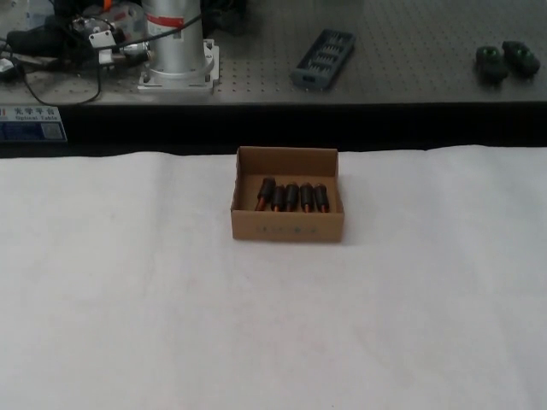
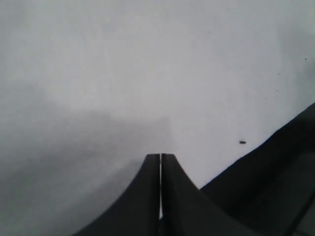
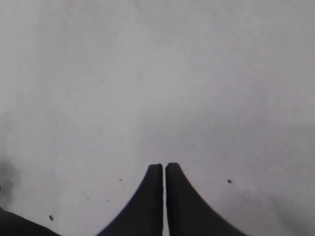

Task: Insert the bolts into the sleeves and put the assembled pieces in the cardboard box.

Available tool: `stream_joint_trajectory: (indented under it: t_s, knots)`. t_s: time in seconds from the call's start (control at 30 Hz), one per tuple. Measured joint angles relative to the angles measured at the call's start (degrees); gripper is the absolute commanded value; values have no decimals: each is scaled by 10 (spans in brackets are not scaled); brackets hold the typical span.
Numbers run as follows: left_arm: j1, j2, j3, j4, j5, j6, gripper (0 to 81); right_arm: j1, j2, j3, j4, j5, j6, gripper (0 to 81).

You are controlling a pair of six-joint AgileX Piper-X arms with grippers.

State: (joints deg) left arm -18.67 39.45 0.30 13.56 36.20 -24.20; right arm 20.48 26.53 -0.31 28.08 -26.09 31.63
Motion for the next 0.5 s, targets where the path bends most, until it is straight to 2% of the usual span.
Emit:
stream_joint_trajectory:
  t_s: [0.2, 0.4, 0.5]
  knots:
    - [0, 0, 2, 11, 0, 0, 7, 0, 0, 9, -3, 10, 18, 26]
    - [0, 0, 2, 17, -12, 0, 7, 0, 0, 9, -1, 87, 19, 26]
    - [0, 0, 2, 17, -19, 0, 7, 0, 0, 9, -1, 92, 19, 26]
